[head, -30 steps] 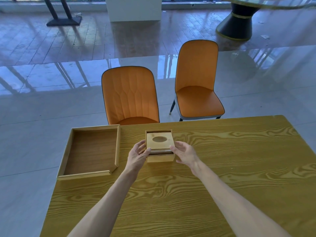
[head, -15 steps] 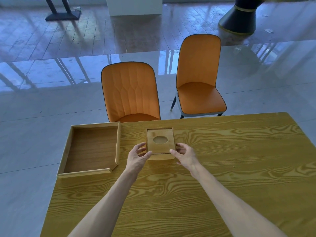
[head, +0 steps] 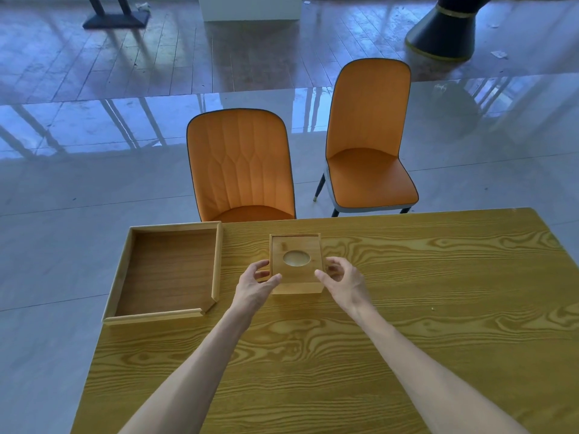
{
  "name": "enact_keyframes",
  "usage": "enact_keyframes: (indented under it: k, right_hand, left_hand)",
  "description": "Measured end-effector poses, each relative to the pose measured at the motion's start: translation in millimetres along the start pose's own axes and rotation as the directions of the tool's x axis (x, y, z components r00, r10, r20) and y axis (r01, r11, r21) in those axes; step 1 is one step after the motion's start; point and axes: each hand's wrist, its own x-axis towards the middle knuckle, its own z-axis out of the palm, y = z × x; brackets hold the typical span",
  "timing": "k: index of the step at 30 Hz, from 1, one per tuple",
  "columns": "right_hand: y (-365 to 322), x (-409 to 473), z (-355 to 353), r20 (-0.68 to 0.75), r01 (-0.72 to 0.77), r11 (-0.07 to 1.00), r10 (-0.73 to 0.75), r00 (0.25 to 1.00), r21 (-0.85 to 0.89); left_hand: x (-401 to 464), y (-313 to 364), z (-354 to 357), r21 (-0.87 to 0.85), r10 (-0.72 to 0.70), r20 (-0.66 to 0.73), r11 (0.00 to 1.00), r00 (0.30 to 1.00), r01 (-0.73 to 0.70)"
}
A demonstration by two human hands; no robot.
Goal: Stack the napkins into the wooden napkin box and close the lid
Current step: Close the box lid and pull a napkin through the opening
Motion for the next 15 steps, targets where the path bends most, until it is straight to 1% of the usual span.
enact_keyframes:
  k: [2,3,5,7,10,15]
  right_hand:
    - [-9,2,1,-0.107,0.141,0.97,-0.164,0.981,-0.199]
    - [-15,4,1,-0.125,0.202,0.932,-0.248,0.961,-0.301]
    - [-27,9,4,-0.099,0.289,0.842,-0.37,0.924,-0.456]
    - [-39,15,8,-0.032,0.364,0.762,-0.449,0.893,-0.536]
    - [-52,23,16,0.088,0.447,0.659,-0.503,0.86,-0.604]
    - [-65,35,25,0.236,0.484,0.494,-0.481,0.844,-0.723]
  left_hand:
    - [2,2,3,0.008,-0.004,-0.021,1.0,1.0,0.004]
    - [3,4,5,0.012,-0.005,-0.033,1.0,0.999,0.005]
    - [4,8,11,0.023,-0.025,-0.056,0.999,0.998,0.026]
    - [4,10,18,0.041,-0.046,-0.079,0.998,0.996,0.049]
    - [4,9,23,0.06,-0.051,-0.113,0.996,0.992,0.058]
    - [6,7,23,0.053,-0.067,-0.125,0.996,0.99,0.074]
